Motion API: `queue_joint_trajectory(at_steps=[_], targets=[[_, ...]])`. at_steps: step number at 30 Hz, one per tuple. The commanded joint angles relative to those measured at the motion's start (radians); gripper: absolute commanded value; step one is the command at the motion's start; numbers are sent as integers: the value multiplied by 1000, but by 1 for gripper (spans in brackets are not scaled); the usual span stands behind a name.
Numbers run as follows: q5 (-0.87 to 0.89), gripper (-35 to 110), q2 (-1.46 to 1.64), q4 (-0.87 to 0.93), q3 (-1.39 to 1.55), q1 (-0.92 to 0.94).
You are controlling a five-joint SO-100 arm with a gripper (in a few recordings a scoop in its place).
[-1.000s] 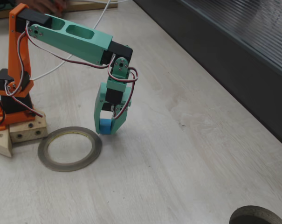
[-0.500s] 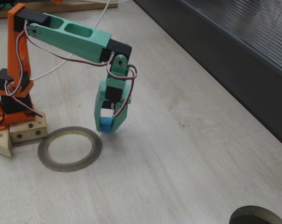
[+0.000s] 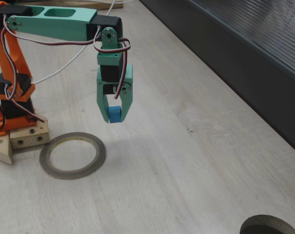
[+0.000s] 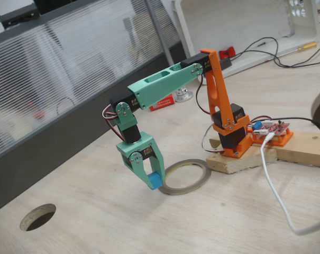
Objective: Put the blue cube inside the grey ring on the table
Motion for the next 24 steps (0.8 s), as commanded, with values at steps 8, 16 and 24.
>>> queue_joint_trajectory(at_steps=[8, 16, 24], targets=[[17, 4, 109, 5, 130, 163], [17, 4, 275, 3, 322, 178], [17, 4, 301, 3, 442, 287]])
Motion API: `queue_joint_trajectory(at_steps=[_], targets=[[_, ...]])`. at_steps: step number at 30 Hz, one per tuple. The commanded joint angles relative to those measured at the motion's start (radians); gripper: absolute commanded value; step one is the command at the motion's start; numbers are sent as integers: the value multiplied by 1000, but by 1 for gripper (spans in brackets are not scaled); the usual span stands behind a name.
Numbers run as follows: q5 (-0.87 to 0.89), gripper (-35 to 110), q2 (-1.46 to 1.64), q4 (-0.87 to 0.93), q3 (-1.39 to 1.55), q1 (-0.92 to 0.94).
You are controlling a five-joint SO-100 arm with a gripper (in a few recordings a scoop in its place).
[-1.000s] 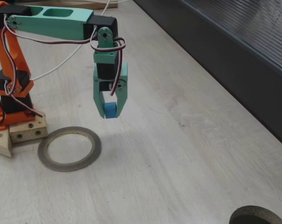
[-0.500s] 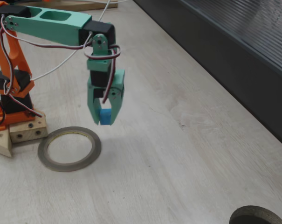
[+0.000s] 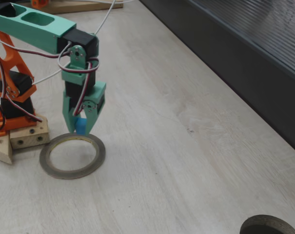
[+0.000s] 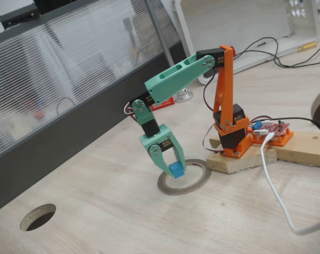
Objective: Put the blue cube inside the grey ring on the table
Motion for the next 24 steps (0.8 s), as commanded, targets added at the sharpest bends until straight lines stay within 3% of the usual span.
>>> queue_joint_trajectory(at_steps=[1, 24], targets=[[17, 4, 58, 9, 51, 72], [18, 4, 48, -2, 98, 229]])
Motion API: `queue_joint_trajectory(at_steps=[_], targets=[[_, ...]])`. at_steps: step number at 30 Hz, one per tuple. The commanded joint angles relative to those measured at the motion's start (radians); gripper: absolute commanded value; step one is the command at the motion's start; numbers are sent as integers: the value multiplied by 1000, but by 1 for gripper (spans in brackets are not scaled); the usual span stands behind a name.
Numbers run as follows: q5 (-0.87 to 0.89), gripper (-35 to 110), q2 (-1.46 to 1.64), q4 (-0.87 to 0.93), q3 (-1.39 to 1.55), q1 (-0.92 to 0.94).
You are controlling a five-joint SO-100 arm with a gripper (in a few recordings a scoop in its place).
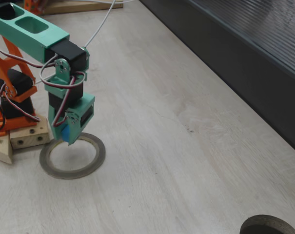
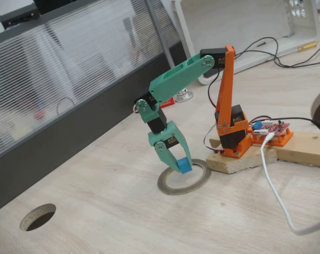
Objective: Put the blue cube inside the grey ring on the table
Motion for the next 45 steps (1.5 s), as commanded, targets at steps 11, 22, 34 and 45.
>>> queue_joint_trajectory(at_steps=[11, 22, 34, 45], targets=[[18, 4, 23, 2, 6, 95], [17, 4, 23, 5, 6, 84], [17, 4, -95, 5, 6, 81], [17, 4, -92, 14, 6, 83]])
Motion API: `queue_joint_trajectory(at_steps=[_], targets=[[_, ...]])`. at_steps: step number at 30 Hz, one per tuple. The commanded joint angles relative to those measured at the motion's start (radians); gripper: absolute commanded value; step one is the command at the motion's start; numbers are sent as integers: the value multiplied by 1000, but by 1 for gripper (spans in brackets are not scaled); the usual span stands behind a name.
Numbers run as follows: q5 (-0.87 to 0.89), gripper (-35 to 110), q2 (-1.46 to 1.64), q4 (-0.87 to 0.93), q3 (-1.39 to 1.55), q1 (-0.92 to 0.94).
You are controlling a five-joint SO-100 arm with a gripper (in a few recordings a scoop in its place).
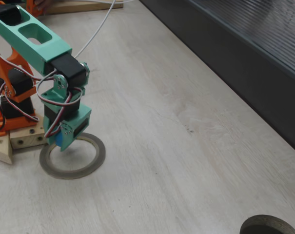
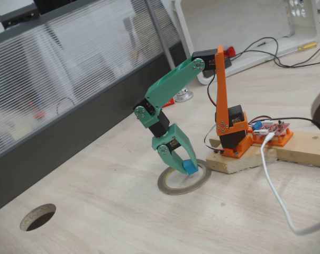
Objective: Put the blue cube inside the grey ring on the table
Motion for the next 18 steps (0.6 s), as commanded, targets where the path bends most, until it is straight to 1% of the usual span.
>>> queue_joint_trajectory(at_steps=[1, 18], targets=[[17, 4, 21, 11, 6, 11], [9, 4, 14, 5, 5, 11]])
